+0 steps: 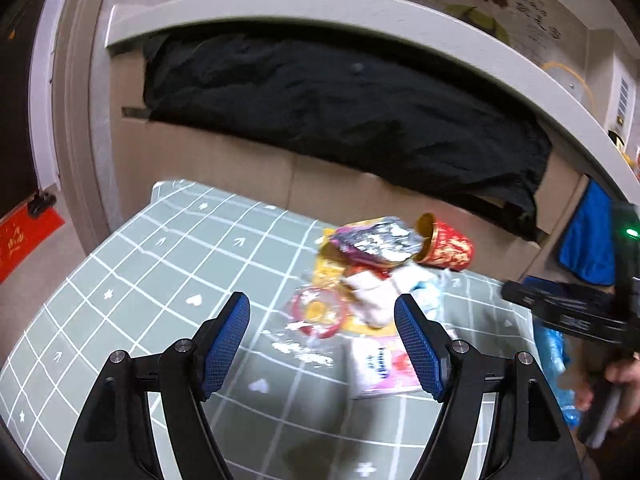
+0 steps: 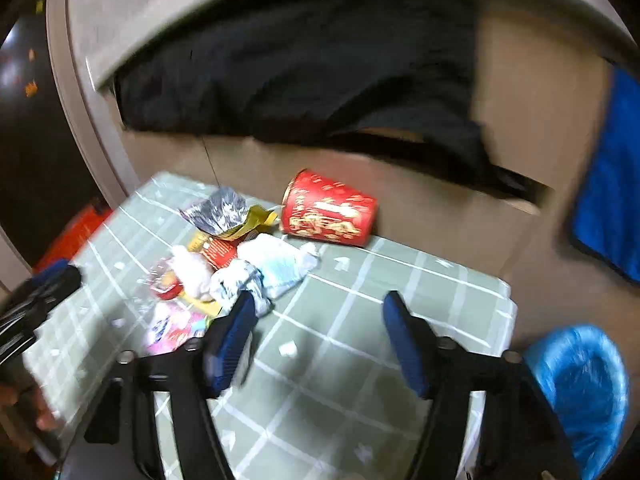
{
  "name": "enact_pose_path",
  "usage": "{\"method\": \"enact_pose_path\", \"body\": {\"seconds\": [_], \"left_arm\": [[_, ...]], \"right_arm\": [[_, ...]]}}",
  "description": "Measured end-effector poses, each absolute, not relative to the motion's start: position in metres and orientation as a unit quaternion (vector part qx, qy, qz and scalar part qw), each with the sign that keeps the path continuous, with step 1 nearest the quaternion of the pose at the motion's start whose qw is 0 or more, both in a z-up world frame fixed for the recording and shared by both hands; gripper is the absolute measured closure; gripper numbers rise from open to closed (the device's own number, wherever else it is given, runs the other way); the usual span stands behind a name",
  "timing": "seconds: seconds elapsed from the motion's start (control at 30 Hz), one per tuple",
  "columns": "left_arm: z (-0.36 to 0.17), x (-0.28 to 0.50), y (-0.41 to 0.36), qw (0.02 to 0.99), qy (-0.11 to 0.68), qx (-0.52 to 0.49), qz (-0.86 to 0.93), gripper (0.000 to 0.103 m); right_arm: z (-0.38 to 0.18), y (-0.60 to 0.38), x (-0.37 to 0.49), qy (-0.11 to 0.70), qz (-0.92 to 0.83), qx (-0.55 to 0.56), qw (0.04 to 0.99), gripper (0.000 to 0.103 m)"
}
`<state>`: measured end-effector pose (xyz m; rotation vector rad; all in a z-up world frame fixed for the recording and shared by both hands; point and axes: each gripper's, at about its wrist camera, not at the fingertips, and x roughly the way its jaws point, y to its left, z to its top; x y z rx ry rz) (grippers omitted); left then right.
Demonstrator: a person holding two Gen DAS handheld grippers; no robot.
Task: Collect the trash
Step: 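Move both tools back to the table and grasp the red paper cup with the right tool, then grasp the silver snack bag with the left tool while the right tool lifts the red cup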
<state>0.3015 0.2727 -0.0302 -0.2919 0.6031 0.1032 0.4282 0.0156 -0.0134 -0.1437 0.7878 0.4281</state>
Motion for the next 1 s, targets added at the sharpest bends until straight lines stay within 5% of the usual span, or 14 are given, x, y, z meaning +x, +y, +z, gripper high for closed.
{"method": "enact_pose_path", "body": {"seconds": [0.07,0.43,0.5,1.0], "left_arm": [[-0.036,0.304,0.285,0.939,0.303,-0.154,0.047,0.028],[-0.051,0.319,0.301,0.933,0.316,-0.168,0.045,0.028],[-0.053,0.32,0.3,0.932,0.32,-0.168,0.043,0.028],[-0.044,0.326,0.269,0.934,0.315,-0.169,0.016,0.028]], "right_arm": [[-0.019,0.039,0.442,0.373,0.201,-0.087,0.902,0.062],[-0.041,0.132,0.512,0.329,0.099,-0.18,0.922,0.065],[-0.043,0.137,0.512,0.32,0.076,-0.212,0.92,0.074],[-0.043,-0.009,0.481,0.357,0.061,-0.101,0.927,0.077]]}}
